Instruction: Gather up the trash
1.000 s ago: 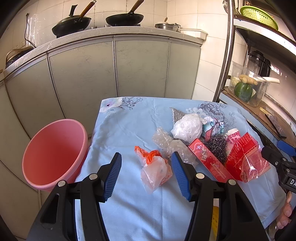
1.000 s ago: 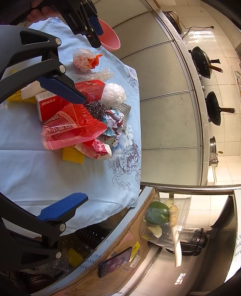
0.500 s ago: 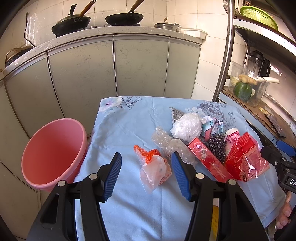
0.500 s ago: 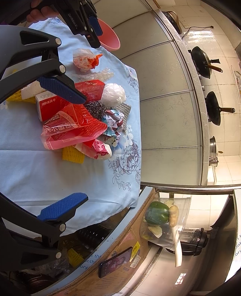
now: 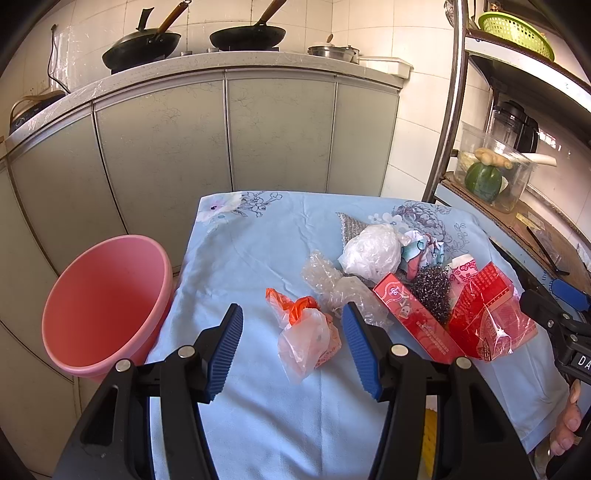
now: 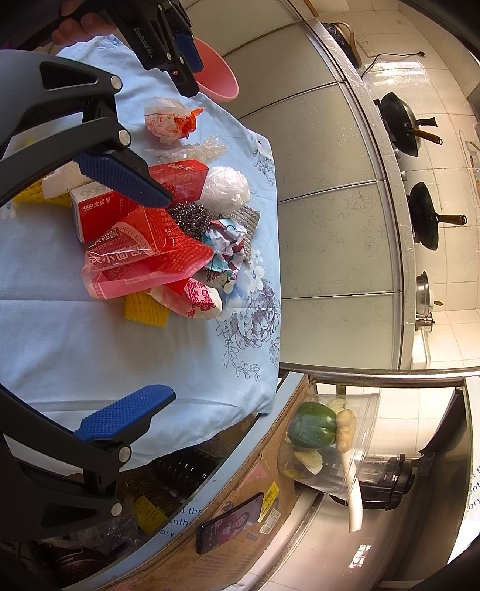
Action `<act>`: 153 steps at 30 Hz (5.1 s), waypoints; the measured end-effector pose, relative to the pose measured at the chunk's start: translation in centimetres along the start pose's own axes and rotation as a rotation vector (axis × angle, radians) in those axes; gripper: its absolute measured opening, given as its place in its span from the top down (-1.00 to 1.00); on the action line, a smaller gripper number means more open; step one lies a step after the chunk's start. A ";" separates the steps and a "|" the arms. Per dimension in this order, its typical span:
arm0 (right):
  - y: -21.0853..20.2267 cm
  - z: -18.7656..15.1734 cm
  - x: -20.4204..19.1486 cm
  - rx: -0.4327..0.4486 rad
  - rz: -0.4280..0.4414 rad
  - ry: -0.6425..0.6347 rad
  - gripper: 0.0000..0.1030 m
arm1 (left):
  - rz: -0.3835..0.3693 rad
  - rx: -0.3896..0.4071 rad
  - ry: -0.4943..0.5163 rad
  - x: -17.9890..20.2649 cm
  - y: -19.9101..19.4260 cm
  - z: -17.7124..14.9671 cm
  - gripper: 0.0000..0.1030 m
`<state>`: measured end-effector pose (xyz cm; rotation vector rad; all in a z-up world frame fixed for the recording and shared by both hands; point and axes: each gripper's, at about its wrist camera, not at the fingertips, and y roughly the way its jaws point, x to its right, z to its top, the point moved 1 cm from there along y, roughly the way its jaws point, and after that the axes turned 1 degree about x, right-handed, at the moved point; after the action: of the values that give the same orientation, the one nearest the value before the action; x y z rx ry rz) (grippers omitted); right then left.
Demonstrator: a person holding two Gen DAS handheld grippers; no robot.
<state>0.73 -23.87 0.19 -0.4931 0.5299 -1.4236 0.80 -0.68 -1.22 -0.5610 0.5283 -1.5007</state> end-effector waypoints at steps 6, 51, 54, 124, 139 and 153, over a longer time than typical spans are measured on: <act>0.0 0.0 0.0 0.000 -0.001 0.001 -0.88 | -0.001 0.001 0.000 0.1 0.1 -0.1 -0.09; 0.9 -0.8 0.8 -0.017 0.089 -0.006 -0.82 | -0.245 -0.147 -0.078 -0.9 3.8 -1.3 -0.06; 0.8 -0.8 1.0 -0.013 0.095 -0.012 -0.82 | -0.214 -0.164 -0.049 -0.4 4.6 -1.4 0.23; 8.3 5.9 -29.6 -0.170 0.674 -0.363 0.87 | 0.142 -0.002 -0.325 -21.7 -0.7 -3.1 0.46; 12.4 4.0 -33.7 -0.243 0.666 -0.405 0.86 | 0.194 -0.088 -0.358 -23.2 3.3 -4.6 0.42; 11.9 4.1 -33.1 -0.275 0.700 -0.365 0.32 | 0.178 -0.071 -0.412 -23.7 1.9 -4.8 0.26</act>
<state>10.28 10.14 -2.23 -0.6861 0.5316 -0.5763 -1.05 22.89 -6.57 -0.8330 0.3007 -1.1602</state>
